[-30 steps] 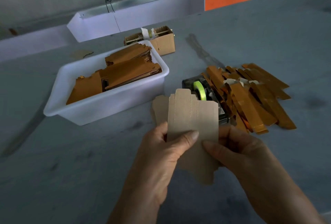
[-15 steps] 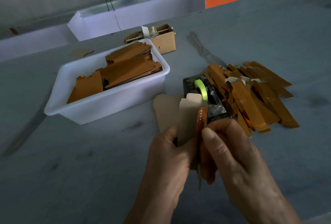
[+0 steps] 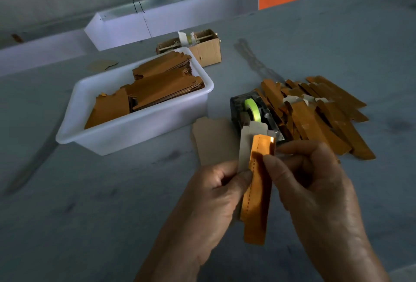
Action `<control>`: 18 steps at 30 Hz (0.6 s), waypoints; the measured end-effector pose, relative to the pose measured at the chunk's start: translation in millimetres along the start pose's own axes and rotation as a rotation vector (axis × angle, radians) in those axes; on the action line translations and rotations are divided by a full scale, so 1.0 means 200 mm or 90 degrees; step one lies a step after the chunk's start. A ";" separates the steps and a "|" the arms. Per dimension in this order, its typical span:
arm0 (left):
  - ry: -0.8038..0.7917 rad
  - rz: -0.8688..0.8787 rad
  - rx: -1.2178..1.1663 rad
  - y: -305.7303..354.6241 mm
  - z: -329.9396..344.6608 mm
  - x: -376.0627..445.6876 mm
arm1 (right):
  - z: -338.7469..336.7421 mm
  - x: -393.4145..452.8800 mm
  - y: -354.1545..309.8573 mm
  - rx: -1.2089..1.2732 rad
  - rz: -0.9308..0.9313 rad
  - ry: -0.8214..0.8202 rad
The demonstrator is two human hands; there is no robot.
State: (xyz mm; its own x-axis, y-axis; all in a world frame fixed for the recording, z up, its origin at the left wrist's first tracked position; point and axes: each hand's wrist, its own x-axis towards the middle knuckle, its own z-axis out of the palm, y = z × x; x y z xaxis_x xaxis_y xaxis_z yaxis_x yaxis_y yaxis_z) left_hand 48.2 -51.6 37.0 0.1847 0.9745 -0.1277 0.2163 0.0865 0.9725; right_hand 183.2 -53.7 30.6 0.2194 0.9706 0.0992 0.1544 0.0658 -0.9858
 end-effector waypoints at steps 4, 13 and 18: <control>-0.041 -0.010 -0.025 0.01 -0.03 -0.01 | -0.05 0.04 0.01 0.040 0.089 -0.118; 0.088 -0.026 0.007 -0.02 0.01 -0.01 | -0.02 0.03 0.04 0.201 0.193 -0.170; 0.200 -0.012 0.004 -0.04 0.05 -0.01 | -0.01 0.03 0.05 0.212 0.198 -0.149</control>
State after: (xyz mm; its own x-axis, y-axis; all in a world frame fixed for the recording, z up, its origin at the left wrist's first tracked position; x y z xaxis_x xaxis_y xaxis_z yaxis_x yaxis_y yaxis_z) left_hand 56.4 -56.6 27.6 -0.1246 0.9892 -0.0776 0.2227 0.1041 0.9693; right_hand 188.0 -47.7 22.6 -0.0210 0.9793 -0.2012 -0.2074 -0.2012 -0.9574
